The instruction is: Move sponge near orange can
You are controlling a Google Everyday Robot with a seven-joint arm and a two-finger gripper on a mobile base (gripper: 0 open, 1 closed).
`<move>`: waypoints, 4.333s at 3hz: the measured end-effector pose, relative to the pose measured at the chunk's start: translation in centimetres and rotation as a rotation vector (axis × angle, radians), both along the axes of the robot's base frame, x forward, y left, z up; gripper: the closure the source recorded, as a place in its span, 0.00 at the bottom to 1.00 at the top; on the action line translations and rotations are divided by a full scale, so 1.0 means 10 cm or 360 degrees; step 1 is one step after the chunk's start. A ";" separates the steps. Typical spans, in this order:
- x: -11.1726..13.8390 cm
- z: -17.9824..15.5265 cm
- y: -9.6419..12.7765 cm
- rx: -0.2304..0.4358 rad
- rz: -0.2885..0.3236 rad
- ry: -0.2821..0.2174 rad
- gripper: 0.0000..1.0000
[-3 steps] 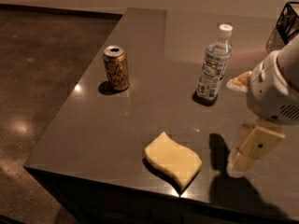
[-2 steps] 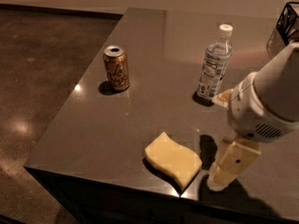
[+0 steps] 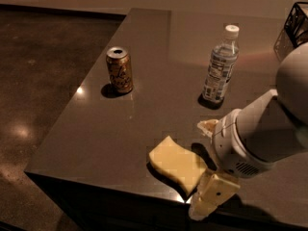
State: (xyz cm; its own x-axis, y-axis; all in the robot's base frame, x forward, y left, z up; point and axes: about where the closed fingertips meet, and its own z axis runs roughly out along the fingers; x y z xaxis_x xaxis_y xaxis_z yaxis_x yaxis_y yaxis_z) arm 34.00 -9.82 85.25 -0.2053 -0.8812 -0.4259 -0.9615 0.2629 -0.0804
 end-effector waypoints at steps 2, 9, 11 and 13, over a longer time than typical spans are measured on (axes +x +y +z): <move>-0.02 -0.19 0.14 -0.0029 0.0013 0.0039 0.39; 1.65 0.21 1.23 -0.0147 -0.0088 0.0088 1.00; 1.79 0.13 1.23 -0.0176 -0.0152 0.0097 0.52; 1.78 0.13 1.24 -0.0178 -0.0148 0.0095 0.04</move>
Offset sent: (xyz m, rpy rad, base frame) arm -0.0010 0.0195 -0.0272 -0.0311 0.0629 -0.0004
